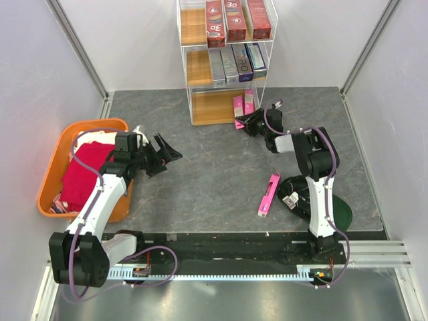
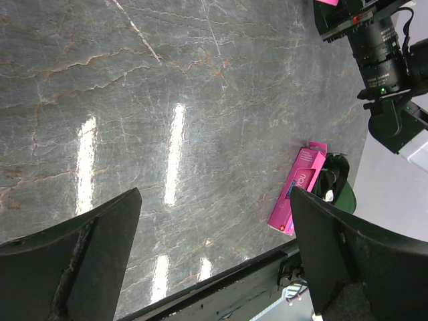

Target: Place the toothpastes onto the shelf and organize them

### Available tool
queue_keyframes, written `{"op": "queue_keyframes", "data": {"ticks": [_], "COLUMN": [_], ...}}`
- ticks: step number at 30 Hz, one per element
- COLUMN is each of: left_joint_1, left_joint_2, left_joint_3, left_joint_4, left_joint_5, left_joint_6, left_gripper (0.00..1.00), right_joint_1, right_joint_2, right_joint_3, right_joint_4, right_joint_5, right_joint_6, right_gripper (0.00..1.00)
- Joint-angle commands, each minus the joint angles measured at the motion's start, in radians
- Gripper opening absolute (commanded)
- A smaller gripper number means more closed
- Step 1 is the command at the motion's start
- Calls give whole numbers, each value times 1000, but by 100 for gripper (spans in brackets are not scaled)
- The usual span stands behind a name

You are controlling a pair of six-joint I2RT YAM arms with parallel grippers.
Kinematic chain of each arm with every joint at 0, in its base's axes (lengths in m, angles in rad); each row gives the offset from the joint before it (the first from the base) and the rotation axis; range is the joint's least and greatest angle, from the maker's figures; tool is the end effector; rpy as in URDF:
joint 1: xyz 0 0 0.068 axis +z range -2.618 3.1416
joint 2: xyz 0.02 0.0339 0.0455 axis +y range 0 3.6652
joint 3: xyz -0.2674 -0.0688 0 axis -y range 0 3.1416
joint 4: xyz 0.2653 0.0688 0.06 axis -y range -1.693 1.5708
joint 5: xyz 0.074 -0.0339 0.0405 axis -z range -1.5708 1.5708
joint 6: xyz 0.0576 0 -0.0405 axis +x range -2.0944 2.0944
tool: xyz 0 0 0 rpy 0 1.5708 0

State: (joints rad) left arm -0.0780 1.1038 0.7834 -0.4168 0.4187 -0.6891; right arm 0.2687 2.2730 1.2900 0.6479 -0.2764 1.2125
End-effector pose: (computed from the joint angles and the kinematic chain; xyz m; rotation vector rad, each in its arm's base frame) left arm 0.2614 -0.0439 0.2405 -0.5022 2.3360 -0.8628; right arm 0.4894 0.1511 0.0876 0.7674 1.9589 1.2188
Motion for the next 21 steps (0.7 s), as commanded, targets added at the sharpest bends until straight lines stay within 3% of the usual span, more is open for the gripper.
{"op": "queue_keyframes", "data": {"ticks": [1,9,13,15,21], "left_joint_1": [3,4,4,4,4], "left_joint_2": [5,-2,-4,-2,-2], "left_joint_3": [-4,-18,-27,-36,-49], "left_joint_4": [30,38,45,49,64], "left_joint_5": [12,25,32,35,51], "left_joint_6": [36,30,26,26,16], "left_gripper": [99,98,97,97,97], "right_joint_1": [-14,-22,-22,-22,-22], "right_joint_2": [39,97,77,60,2], "right_joint_3": [72,115,75,51,2], "right_joint_4": [13,-37,-39,-40,-68], "right_joint_5": [42,57,46,39,14], "right_joint_6": [42,61,73,67,39], "right_gripper": [17,32,65,75,85]}}
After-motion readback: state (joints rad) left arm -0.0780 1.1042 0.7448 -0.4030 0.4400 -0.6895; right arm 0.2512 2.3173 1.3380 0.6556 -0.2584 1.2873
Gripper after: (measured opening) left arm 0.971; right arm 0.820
